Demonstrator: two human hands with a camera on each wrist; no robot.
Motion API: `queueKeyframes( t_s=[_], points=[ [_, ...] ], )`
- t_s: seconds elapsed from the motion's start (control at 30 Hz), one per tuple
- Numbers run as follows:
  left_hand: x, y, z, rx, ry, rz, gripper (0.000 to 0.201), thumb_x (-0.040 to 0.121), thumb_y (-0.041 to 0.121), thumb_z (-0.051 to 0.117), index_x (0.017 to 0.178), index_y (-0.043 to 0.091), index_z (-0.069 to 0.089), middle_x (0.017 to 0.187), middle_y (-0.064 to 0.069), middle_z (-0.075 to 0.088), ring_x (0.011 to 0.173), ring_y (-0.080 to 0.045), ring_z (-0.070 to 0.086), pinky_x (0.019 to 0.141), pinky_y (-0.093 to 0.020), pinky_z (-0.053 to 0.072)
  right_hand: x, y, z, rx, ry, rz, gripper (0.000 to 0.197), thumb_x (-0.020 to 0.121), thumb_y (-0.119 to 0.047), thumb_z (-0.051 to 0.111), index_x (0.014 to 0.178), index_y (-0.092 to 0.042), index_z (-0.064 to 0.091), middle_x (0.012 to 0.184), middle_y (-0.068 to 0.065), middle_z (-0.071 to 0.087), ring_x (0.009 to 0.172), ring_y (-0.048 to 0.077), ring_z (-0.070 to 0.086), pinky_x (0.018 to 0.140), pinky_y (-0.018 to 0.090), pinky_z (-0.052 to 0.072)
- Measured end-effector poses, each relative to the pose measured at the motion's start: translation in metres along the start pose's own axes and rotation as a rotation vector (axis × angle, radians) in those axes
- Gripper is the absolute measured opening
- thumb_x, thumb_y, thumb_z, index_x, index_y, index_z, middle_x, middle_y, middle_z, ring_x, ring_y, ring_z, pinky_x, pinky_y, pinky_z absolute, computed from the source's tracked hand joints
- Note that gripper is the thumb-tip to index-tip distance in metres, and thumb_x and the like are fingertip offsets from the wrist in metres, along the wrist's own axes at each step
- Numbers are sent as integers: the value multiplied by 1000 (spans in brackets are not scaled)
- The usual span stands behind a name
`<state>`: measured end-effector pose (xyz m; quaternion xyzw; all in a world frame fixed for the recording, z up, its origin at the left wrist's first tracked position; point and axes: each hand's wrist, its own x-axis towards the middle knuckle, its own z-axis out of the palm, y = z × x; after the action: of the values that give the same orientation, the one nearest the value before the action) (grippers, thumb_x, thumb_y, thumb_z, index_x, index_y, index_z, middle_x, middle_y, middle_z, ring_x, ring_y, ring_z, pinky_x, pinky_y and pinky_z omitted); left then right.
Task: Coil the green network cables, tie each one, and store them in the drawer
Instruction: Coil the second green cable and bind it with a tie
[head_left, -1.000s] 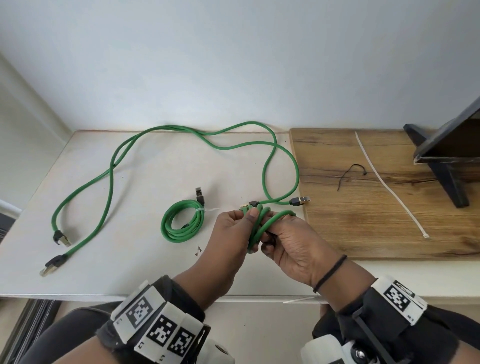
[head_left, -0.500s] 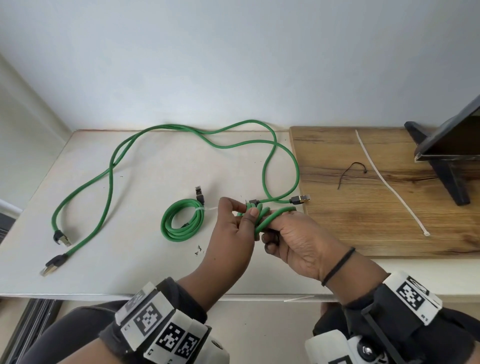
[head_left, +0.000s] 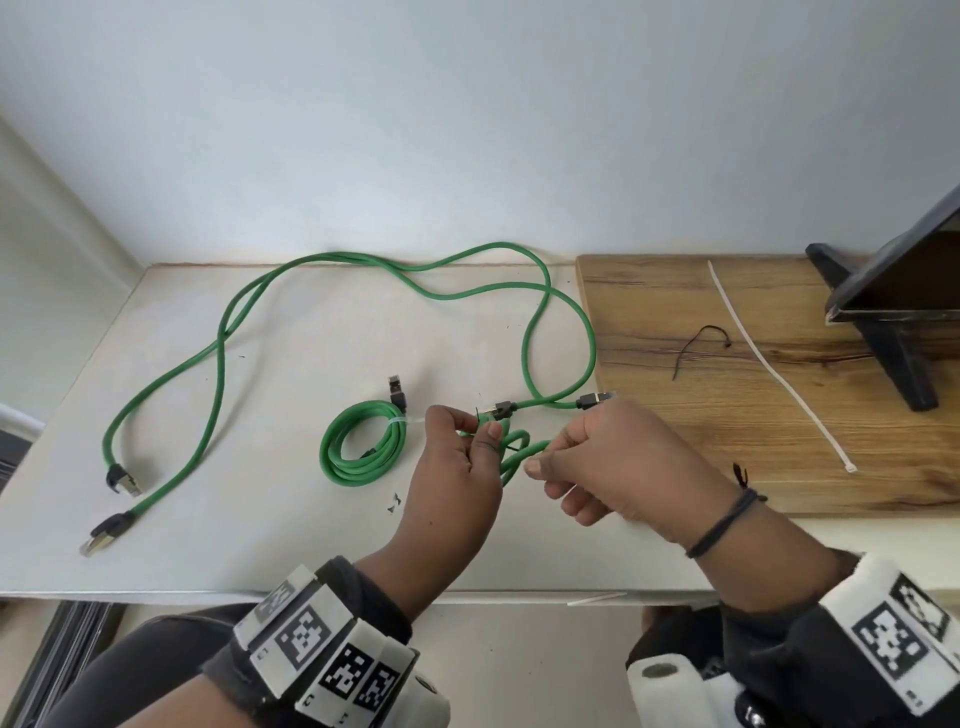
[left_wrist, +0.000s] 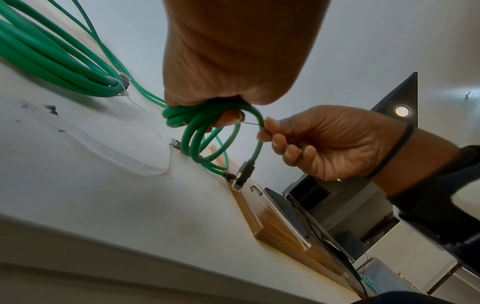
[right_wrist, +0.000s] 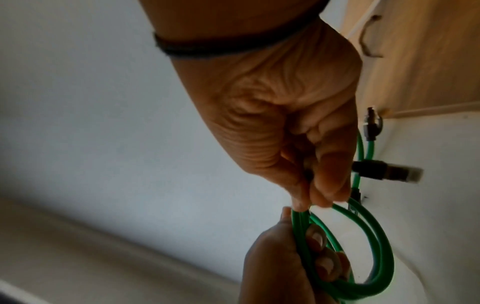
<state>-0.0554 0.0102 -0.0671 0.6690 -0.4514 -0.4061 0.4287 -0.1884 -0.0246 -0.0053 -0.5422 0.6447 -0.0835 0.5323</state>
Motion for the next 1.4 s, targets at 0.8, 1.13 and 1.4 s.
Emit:
queueKeyframes(
  t_s=[0.8, 1.13, 1.4],
  points=[
    [-19, 12, -1, 151, -94, 334, 22, 88, 52, 43, 89, 36, 28, 75, 10, 59, 63, -4, 53, 53, -19, 37, 19, 17, 21, 494, 328, -514, 8, 79, -17, 74, 77, -9, 73, 58, -1, 67, 51, 11, 61, 47, 25, 50],
    [-12, 12, -4, 189, -78, 419, 23, 93, 35, 46, 89, 16, 33, 61, 10, 43, 52, -11, 40, 49, -37, 36, 15, 12, 14, 491, 266, -522, 7, 80, -17, 73, 79, -10, 71, 60, 1, 66, 56, 15, 63, 47, 28, 53],
    [-2, 14, -9, 77, -50, 279, 20, 95, 22, 54, 95, 7, 40, 61, 6, 44, 49, -4, 39, 49, -20, 33, 16, 9, 5, 593, 191, -470, 12, 80, -15, 73, 83, -5, 66, 71, 8, 71, 61, 17, 68, 60, 28, 58]
  ],
)
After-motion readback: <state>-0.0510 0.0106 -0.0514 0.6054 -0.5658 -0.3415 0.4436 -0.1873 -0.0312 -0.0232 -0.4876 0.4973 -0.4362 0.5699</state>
